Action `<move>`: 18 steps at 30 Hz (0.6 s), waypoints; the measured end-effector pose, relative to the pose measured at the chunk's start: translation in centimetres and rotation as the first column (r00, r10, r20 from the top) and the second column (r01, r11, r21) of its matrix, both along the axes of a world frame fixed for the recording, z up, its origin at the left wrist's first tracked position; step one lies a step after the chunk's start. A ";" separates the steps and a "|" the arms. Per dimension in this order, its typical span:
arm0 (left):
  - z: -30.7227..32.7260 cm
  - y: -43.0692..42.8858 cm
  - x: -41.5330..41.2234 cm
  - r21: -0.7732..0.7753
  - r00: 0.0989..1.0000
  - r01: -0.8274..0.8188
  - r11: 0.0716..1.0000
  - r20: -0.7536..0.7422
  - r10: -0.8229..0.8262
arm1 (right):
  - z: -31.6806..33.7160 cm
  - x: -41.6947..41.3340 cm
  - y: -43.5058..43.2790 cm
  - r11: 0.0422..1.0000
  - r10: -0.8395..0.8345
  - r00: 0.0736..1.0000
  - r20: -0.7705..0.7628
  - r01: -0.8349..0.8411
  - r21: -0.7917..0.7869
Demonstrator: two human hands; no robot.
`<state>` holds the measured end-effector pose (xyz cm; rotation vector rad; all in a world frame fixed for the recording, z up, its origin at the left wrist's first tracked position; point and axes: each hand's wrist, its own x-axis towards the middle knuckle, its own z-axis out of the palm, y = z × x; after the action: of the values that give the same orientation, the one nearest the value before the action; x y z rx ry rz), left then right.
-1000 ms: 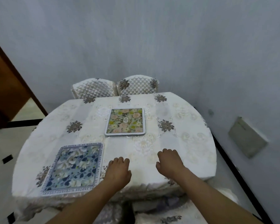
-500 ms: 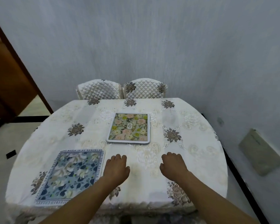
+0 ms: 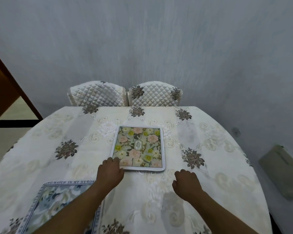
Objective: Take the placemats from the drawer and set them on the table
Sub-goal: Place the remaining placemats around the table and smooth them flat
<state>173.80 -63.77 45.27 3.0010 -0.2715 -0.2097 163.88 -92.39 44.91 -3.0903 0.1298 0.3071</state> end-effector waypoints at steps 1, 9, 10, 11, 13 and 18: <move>-0.5 0.2 0.8 0.004 1.000 -0.008 1.000 0.001 0.008 | -0.4 0.7 -0.1 1.000 -0.004 1.000 -0.002 0.004 0.010; -5.8 0.8 6.5 -0.020 0.982 -0.180 0.983 -0.064 0.179 | -5.0 8.3 0.5 0.949 -0.158 0.987 -0.028 0.160 0.271; -6.3 0.7 7.0 -0.032 0.973 -0.217 0.976 -0.084 0.214 | -5.8 9.1 0.6 0.926 -0.188 0.981 -0.038 0.190 0.326; -6.7 0.5 7.3 -0.064 0.963 -0.253 0.965 -0.109 0.246 | -6.4 9.8 0.8 0.896 -0.226 0.973 -0.054 0.229 0.381; -7.7 0.1 8.0 -0.151 0.940 -0.325 0.934 -0.162 0.301 | -7.4 11.0 1.1 0.828 -0.307 0.946 -0.100 0.317 0.461; -8.9 -0.4 8.4 -0.168 0.927 -0.371 0.913 -0.131 0.352 | -8.8 12.5 1.5 0.751 -0.439 0.894 -0.089 0.419 0.511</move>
<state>182.21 -64.18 36.36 2.7722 0.2621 -0.2737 176.36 -90.87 36.15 -2.4289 0.6360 0.2157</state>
